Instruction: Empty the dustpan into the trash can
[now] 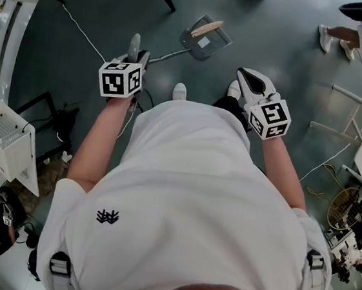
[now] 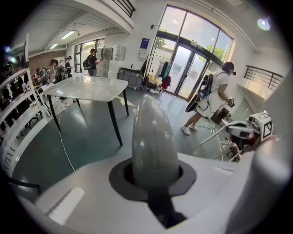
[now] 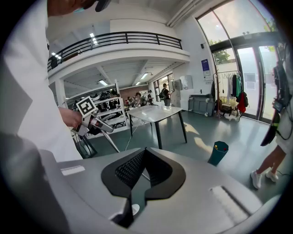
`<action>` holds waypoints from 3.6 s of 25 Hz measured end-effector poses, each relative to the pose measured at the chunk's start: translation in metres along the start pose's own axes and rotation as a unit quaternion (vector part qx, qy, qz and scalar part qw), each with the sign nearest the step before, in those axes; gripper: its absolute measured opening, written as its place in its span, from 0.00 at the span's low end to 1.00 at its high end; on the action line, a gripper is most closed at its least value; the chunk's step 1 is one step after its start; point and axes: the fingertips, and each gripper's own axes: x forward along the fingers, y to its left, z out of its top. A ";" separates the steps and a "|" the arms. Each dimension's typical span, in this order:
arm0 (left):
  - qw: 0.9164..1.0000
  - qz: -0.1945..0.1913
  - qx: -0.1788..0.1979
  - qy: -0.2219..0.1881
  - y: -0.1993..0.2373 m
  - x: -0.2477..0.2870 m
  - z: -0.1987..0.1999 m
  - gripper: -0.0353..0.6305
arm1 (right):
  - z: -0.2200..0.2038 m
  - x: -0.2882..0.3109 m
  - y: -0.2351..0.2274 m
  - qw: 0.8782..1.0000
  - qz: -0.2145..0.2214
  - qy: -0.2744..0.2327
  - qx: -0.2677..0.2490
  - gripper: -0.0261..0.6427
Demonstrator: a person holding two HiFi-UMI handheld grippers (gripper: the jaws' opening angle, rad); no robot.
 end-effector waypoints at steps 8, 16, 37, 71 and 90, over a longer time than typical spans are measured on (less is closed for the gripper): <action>1.000 0.002 0.015 0.006 0.030 0.011 0.025 0.18 | 0.014 0.011 0.011 1.000 -0.017 0.002 0.023 0.04; 1.000 0.000 0.024 0.015 0.008 0.066 0.104 0.18 | 0.034 0.030 -0.082 0.999 -0.031 -0.008 0.043 0.04; 0.991 -0.018 0.131 -0.033 -0.071 0.233 0.441 0.18 | 0.067 0.024 -0.297 0.983 -0.130 -0.034 0.124 0.07; 0.737 -0.087 0.666 -0.078 -0.250 0.493 0.633 0.16 | 0.126 0.028 -0.434 0.889 -0.375 -0.069 0.254 0.07; 0.768 -0.024 0.625 -0.136 -0.234 0.429 0.673 0.16 | 0.126 0.019 -0.417 0.908 -0.347 -0.073 0.224 0.07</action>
